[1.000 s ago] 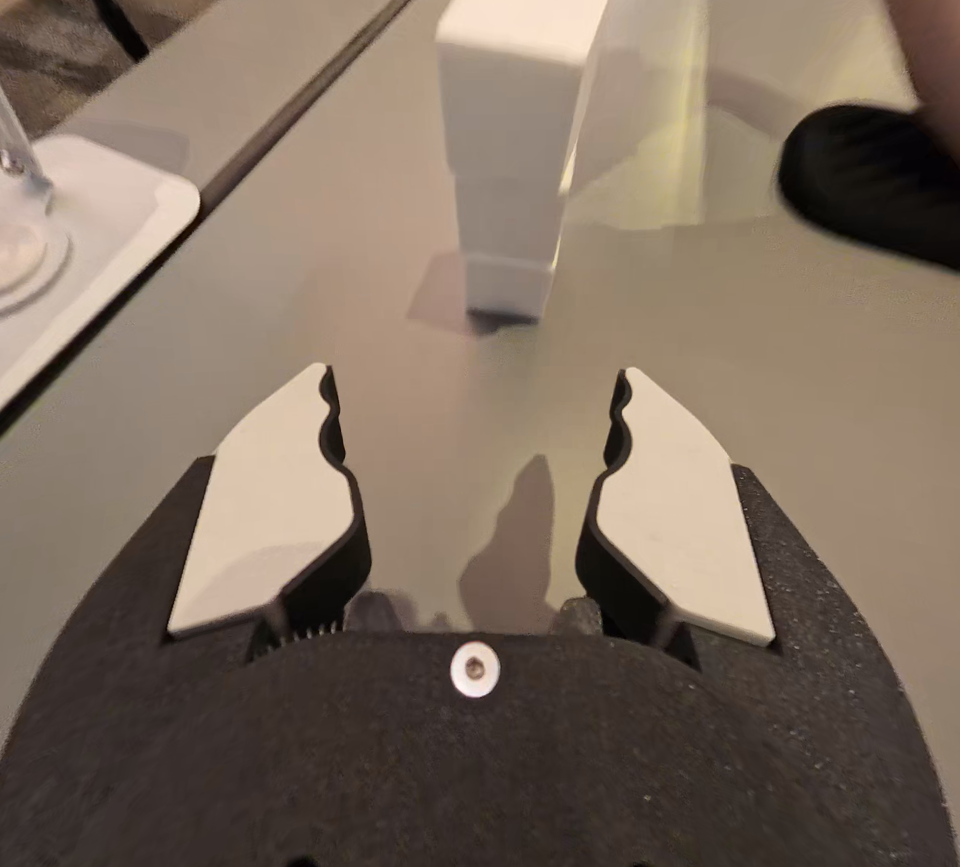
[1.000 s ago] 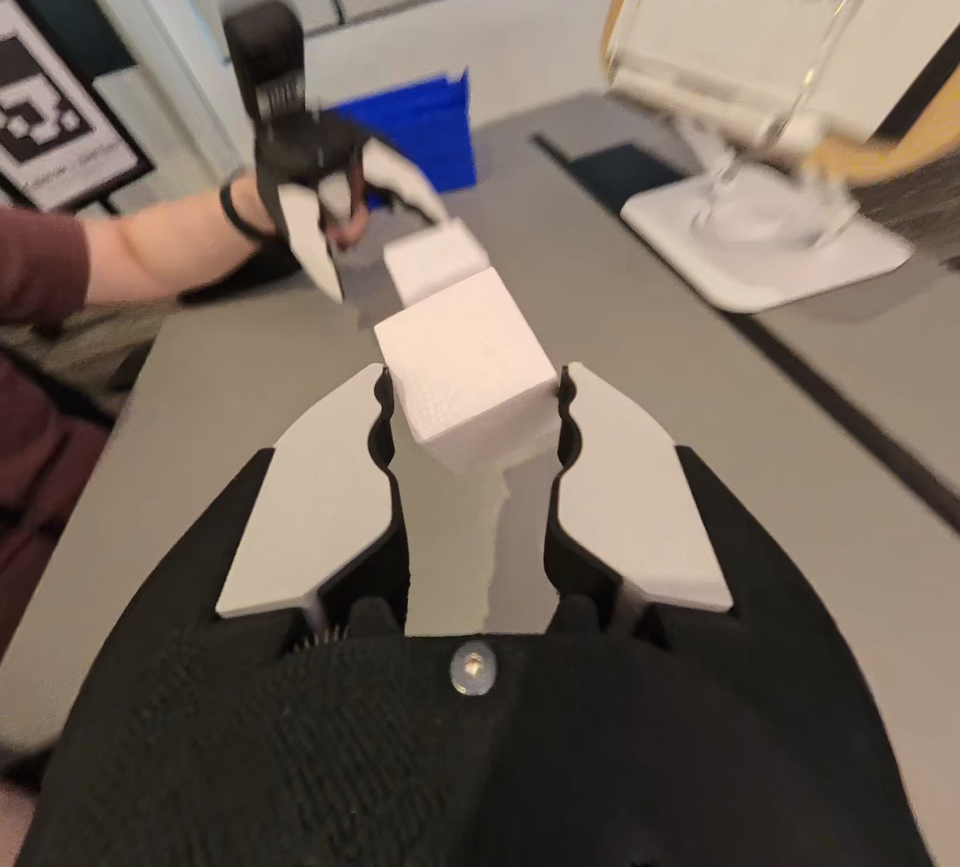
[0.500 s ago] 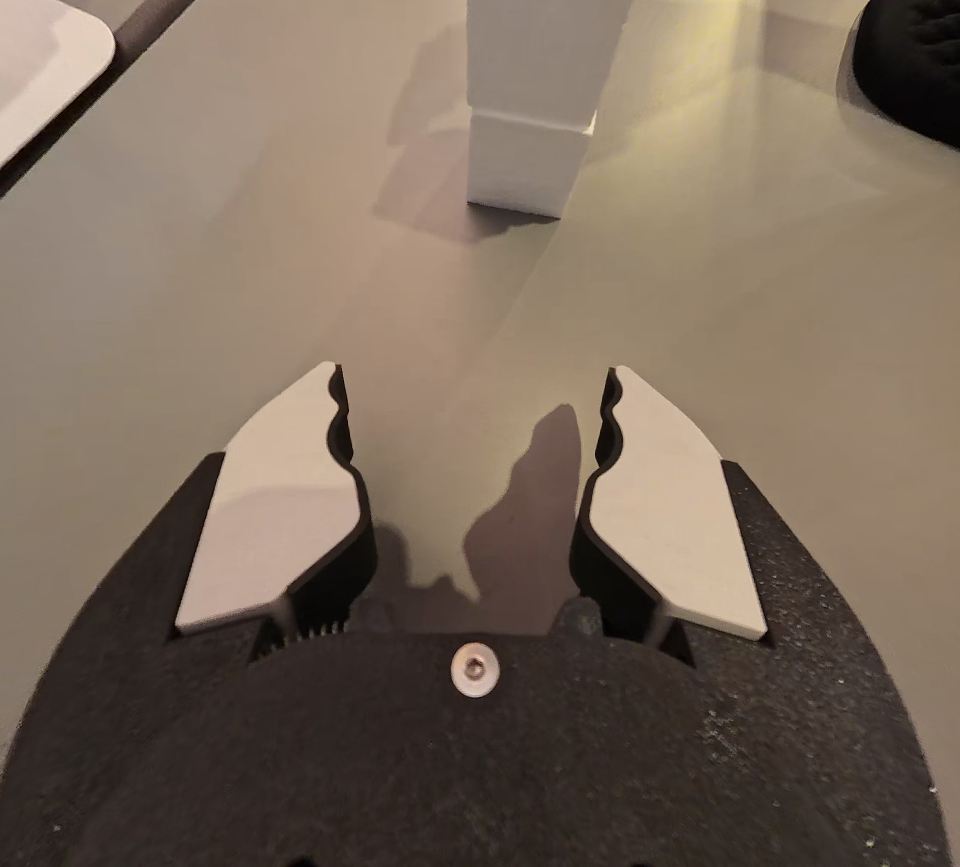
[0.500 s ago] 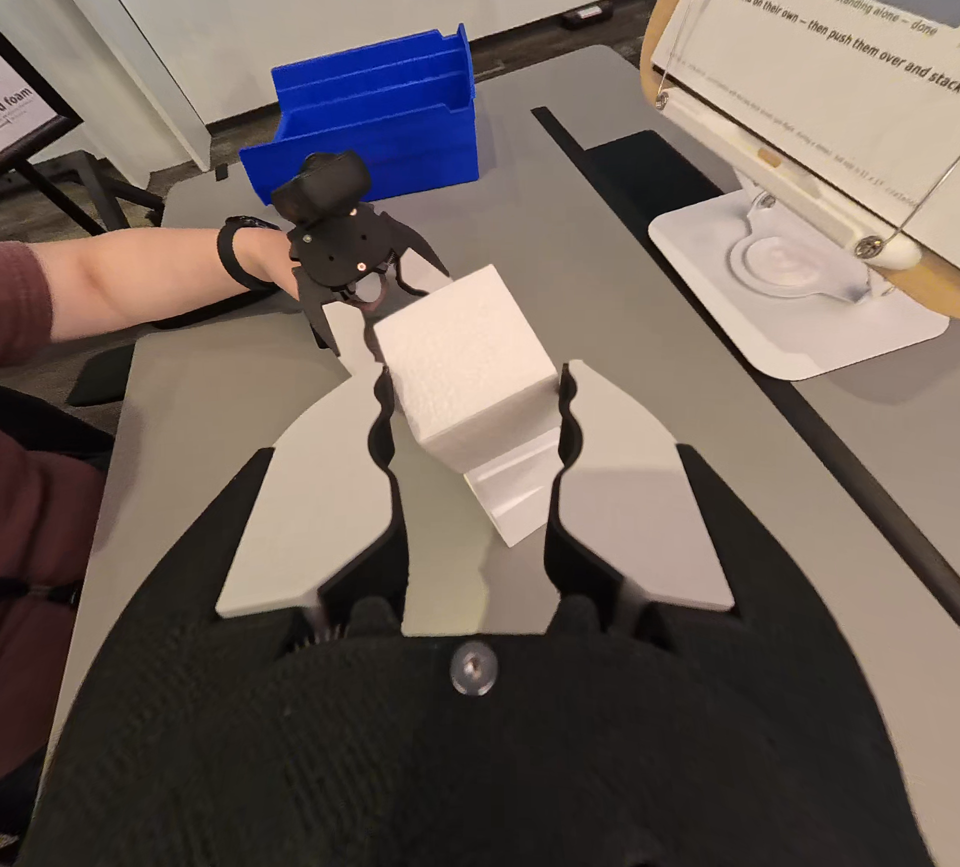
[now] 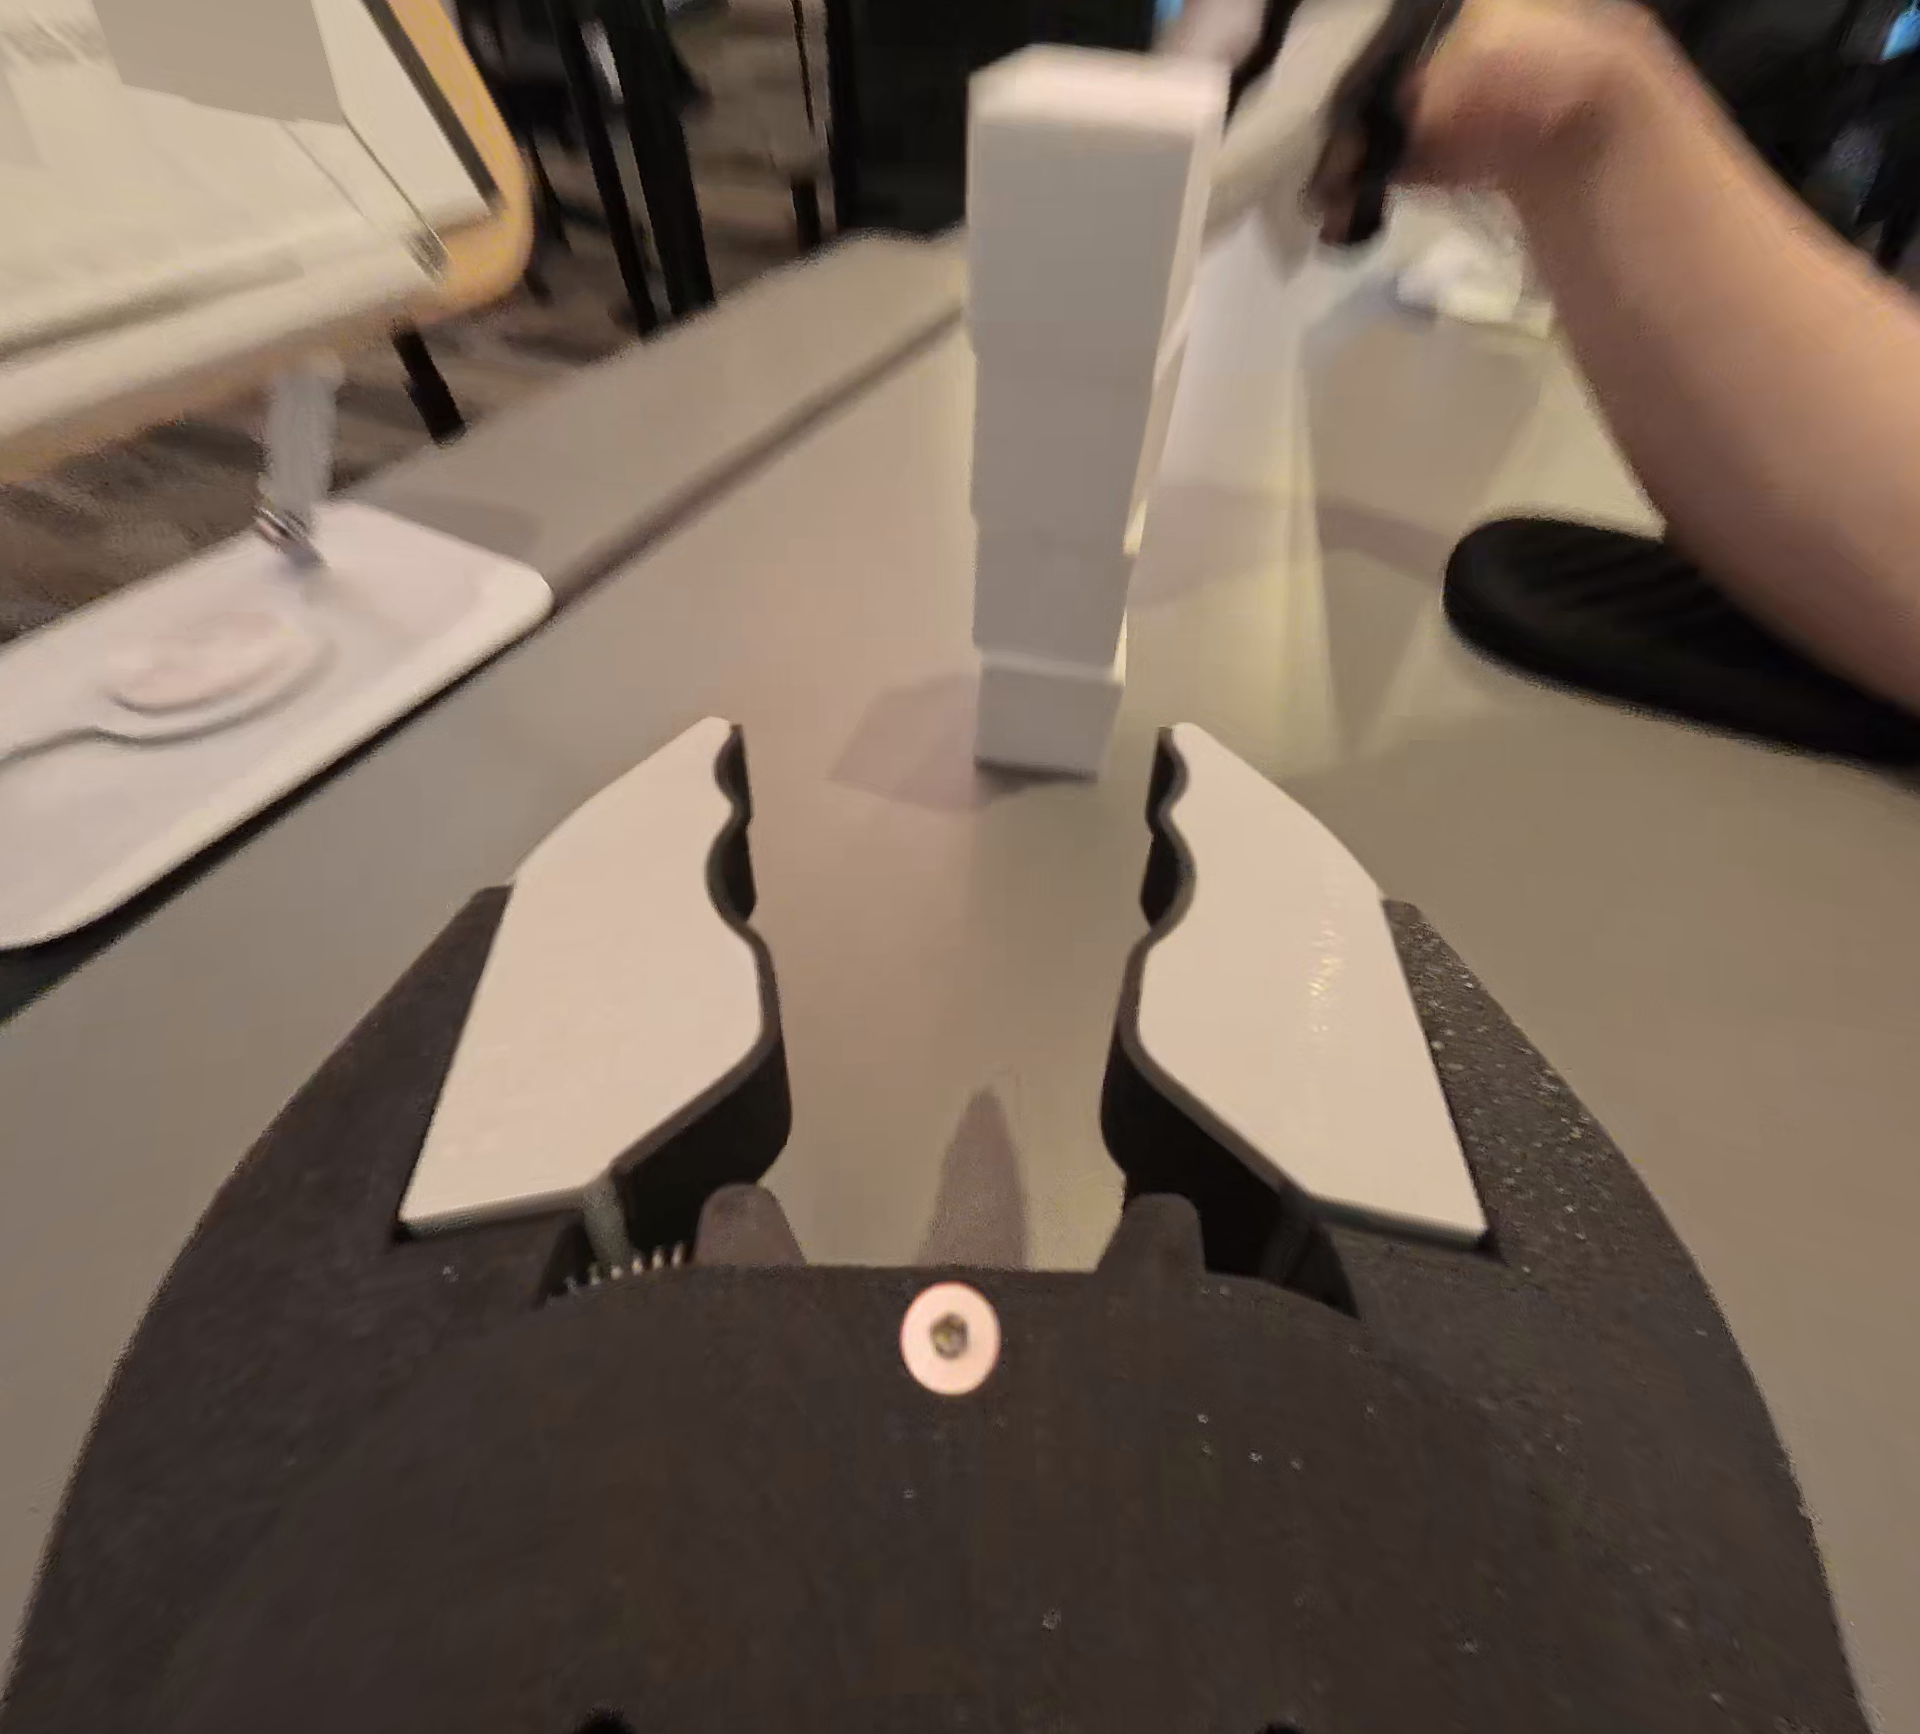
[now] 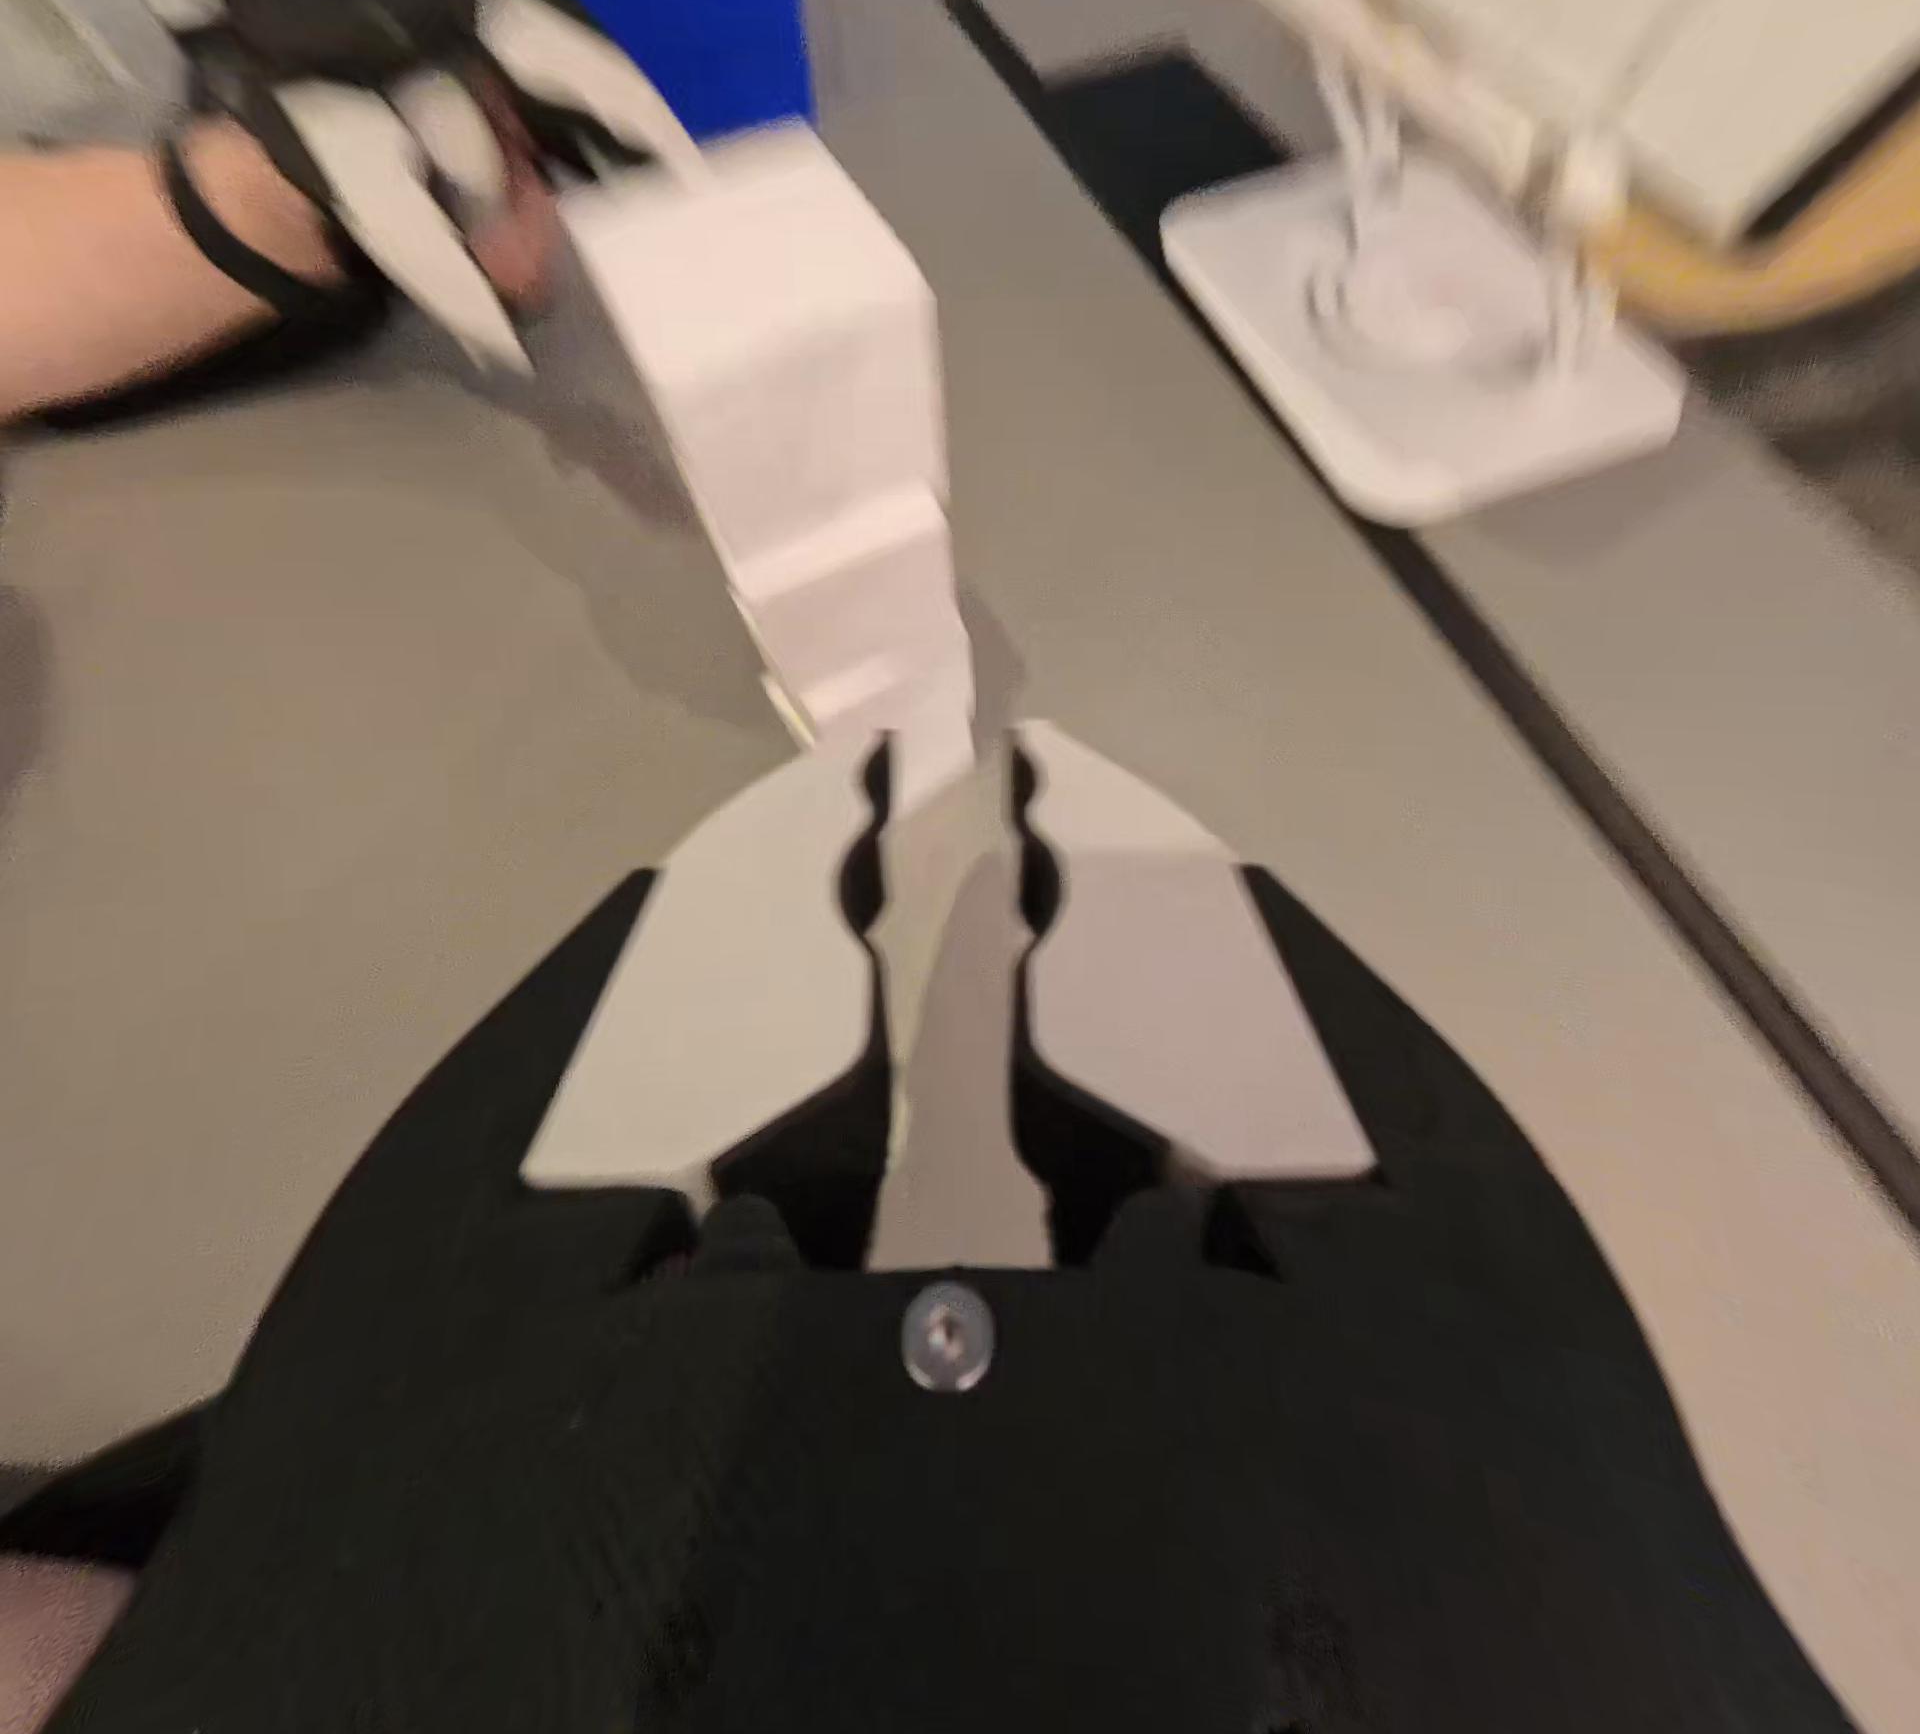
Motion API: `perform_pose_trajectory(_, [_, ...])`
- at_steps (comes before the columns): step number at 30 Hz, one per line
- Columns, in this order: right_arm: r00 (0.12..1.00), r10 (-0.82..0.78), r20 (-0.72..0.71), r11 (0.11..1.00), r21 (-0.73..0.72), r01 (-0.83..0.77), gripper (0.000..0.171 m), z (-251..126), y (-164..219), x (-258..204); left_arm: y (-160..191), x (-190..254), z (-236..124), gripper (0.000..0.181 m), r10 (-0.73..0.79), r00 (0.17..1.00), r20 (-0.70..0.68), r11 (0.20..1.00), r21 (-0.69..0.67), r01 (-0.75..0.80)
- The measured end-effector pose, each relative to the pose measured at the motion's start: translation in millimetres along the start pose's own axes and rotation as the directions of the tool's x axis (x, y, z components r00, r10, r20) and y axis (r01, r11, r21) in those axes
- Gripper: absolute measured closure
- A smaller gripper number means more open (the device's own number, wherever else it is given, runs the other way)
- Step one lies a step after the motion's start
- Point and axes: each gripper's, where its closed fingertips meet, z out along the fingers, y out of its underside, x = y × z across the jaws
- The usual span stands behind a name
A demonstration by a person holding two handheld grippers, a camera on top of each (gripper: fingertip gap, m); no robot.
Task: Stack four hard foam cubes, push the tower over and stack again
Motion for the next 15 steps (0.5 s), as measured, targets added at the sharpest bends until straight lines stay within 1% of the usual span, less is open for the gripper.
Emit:
perform_pose_trajectory(1, [0.997,0.079,-0.008,0.995,-0.067,-0.079,0.170,5.1,21.2,11.5,-12.4,-5.4,-8.8,0.116,-0.004,1.000,0.020,0.997,0.073,0.003])
perform_pose_trajectory(2, [0.984,0.174,-0.021,0.978,-0.117,-0.175,0.171,11.6,38.9,22.0,-22.3,-11.9,-18.2,0.128,-0.006,0.999,0.042,0.991,0.134,0.001])
perform_pose_trajectory(4, [0.940,0.341,-0.031,0.916,-0.211,-0.340,0.171,27.0,67.9,32.3,-34.9,-27.6,-37.1,0.150,-0.027,0.995,0.099,0.975,0.222,0.005])
perform_pose_trajectory(5, [0.917,0.395,-0.052,0.879,-0.269,-0.394,0.171,34.3,81.0,34.6,-38.0,-34.3,-45.9,0.157,-0.048,0.992,0.114,0.966,0.257,0.017])
perform_pose_trajectory(7, [0.892,0.444,-0.090,0.823,-0.352,-0.445,0.171,47.4,98.2,33.4,-37.5,-48.4,-60.2,0.168,-0.100,0.986,0.135,0.951,0.303,0.055])
perform_pose_trajectory(9, [0.876,0.471,-0.106,0.792,-0.385,-0.473,0.171,58.9,100.8,27.9,-32.9,-60.6,-68.7,0.181,-0.136,0.980,0.148,0.946,0.313,0.084])
perform_pose_trajectory(12, [0.855,0.498,-0.144,0.761,-0.401,-0.510,0.171,74.1,93.0,19.3,-27.2,-72.6,-73.0,0.181,-0.157,0.973,0.171,0.947,0.307,0.099])
perform_pose_trajectory(15, [0.868,0.464,-0.175,0.763,-0.420,-0.492,0.171,90.4,80.2,6.5,-23.3,-73.3,-70.9,0.181,-0.143,0.972,0.188,0.956,0.279,0.087])
